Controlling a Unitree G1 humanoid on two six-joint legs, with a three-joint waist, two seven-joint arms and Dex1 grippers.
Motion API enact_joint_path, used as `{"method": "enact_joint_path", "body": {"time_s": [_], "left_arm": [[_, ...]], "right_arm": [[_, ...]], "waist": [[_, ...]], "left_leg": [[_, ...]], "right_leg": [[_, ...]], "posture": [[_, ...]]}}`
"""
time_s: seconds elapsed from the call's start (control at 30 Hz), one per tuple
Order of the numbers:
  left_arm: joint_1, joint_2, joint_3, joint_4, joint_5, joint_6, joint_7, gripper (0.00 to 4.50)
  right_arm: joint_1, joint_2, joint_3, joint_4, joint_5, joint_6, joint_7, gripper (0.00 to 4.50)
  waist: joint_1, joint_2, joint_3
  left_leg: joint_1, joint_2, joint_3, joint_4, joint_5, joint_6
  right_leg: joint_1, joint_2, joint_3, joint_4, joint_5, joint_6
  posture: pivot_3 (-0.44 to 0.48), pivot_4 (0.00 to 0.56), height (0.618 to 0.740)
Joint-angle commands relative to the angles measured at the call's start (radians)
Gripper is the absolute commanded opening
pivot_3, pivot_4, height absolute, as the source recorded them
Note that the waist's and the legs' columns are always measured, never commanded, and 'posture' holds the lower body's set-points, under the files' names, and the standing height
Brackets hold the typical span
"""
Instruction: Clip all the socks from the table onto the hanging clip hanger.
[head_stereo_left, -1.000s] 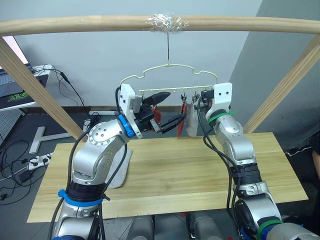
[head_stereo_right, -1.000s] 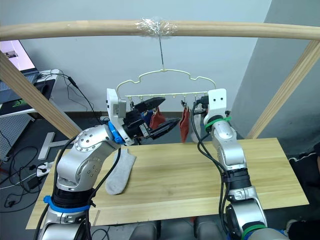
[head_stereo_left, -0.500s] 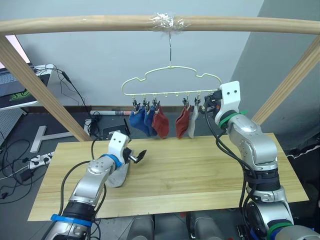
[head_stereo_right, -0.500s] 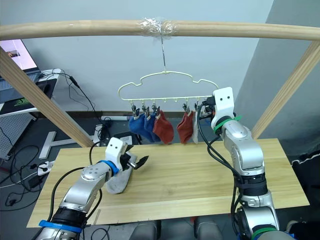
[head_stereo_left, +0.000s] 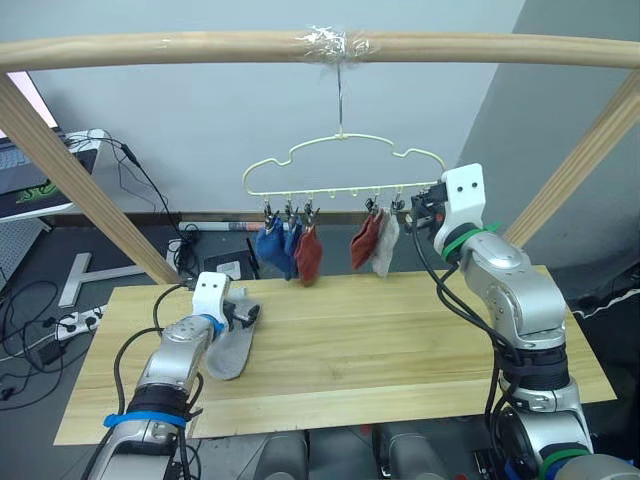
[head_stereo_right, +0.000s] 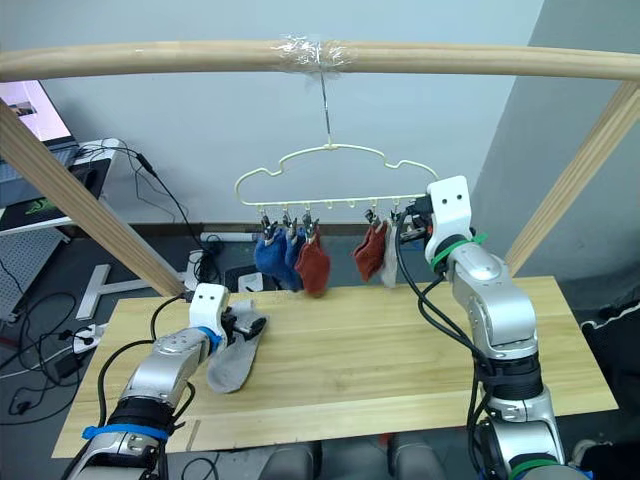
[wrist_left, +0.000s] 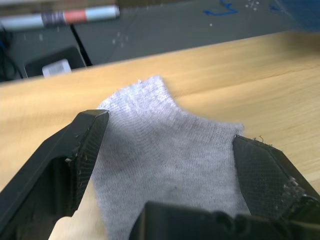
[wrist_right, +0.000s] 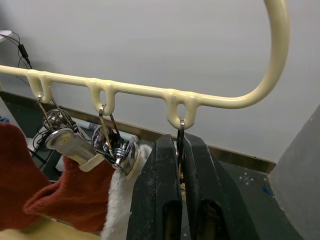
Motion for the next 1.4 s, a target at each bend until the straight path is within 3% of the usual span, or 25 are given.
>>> {"method": "enact_joint_path", "body": {"time_s": [0.03, 0.07, 0.37, 0.53, 0.7, 0.9, 1.0, 1.1, 1.4], "left_arm": [[0.04, 0.007, 0.002, 0.008, -0.001, 0.052, -0.026, 4.12], [0.044, 0.005, -0.001, 0.01, -0.001, 0.047, -0.035, 3.97], [0.066, -0.025, -0.003, -0.011, -0.017, 0.034, -0.077, 1.28], [0.097, -0.096, -0.019, -0.177, -0.104, 0.025, -0.177, 0.03], [0.09, -0.172, -0.075, -0.372, -0.189, 0.067, -0.261, 0.03], [0.002, -0.286, -0.167, -0.531, -0.229, -0.001, -0.295, 0.03], [-0.051, -0.316, -0.261, -0.526, -0.135, -0.176, -0.304, 0.03], [-0.099, -0.358, -0.287, -0.484, -0.089, -0.274, -0.266, 0.03], [-0.163, -0.426, -0.322, -0.35, 0.003, -0.41, -0.195, 0.03]], "right_arm": [[0.006, -0.005, -0.007, -0.027, -0.009, -0.002, -0.007, 0.0], [0.008, -0.004, -0.007, -0.027, -0.008, -0.001, -0.008, 0.0], [0.005, -0.021, -0.022, -0.023, -0.005, 0.006, -0.002, 0.0], [-0.003, -0.036, -0.035, -0.016, 0.007, 0.014, 0.008, 0.0], [-0.04, -0.048, -0.086, -0.016, 0.059, 0.091, 0.034, 0.0], [-0.173, -0.042, -0.267, -0.009, 0.19, 0.41, 0.018, 0.0], [-0.295, 0.014, -0.427, 0.009, 0.219, 0.637, -0.027, 0.0], [-0.379, 0.065, -0.526, 0.013, 0.216, 0.777, -0.058, 0.0], [-0.406, 0.134, -0.605, 0.023, 0.367, 0.79, -0.208, 0.0]], "waist": [[-0.002, 0.0, 0.0], [-0.003, 0.0, 0.0], [-0.006, 0.0, -0.001], [-0.002, 0.0, -0.001], [0.004, -0.001, 0.0], [0.004, -0.001, 0.0], [0.0, 0.0, 0.0], [-0.002, 0.0, 0.0], [-0.013, 0.0, 0.0]], "left_leg": [[0.001, 0.0, 0.0, 0.0, 0.0, 0.0], [0.001, 0.0, 0.0, 0.0, 0.0, 0.0], [0.002, 0.0, 0.0, 0.0, 0.0, 0.0], [0.001, 0.0, 0.0, 0.0, 0.0, 0.0], [-0.001, -0.001, 0.0, 0.001, 0.0, 0.0], [-0.001, -0.001, 0.0, 0.001, 0.0, 0.0], [-0.001, -0.001, 0.0, 0.001, 0.0, 0.0], [-0.001, -0.001, 0.0, 0.0, 0.0, 0.0], [-0.002, -0.002, 0.0, 0.0, 0.0, 0.0]], "right_leg": [[0.0, 0.0, 0.0, 0.0, 0.0, 0.0], [0.0, 0.0, 0.0, 0.0, 0.0, 0.0], [0.001, 0.0, 0.0, 0.0, -0.002, 0.003], [0.002, -0.001, 0.0, 0.0, -0.001, 0.002], [0.001, -0.001, 0.0, -0.001, 0.0, 0.0], [0.001, -0.001, 0.0, -0.001, 0.0, 0.0], [0.001, -0.001, 0.0, -0.001, 0.0, 0.0], [0.001, -0.001, 0.0, -0.001, 0.0, 0.0], [0.001, -0.001, 0.001, -0.002, 0.0, 0.0]], "posture": [[0.112, 0.178, 0.74], [0.114, 0.177, 0.74], [0.108, 0.178, 0.74], [0.11, 0.184, 0.74], [0.112, 0.185, 0.74], [0.08, 0.183, 0.74], [0.067, 0.182, 0.74], [0.05, 0.18, 0.74], [0.039, 0.178, 0.74]]}}
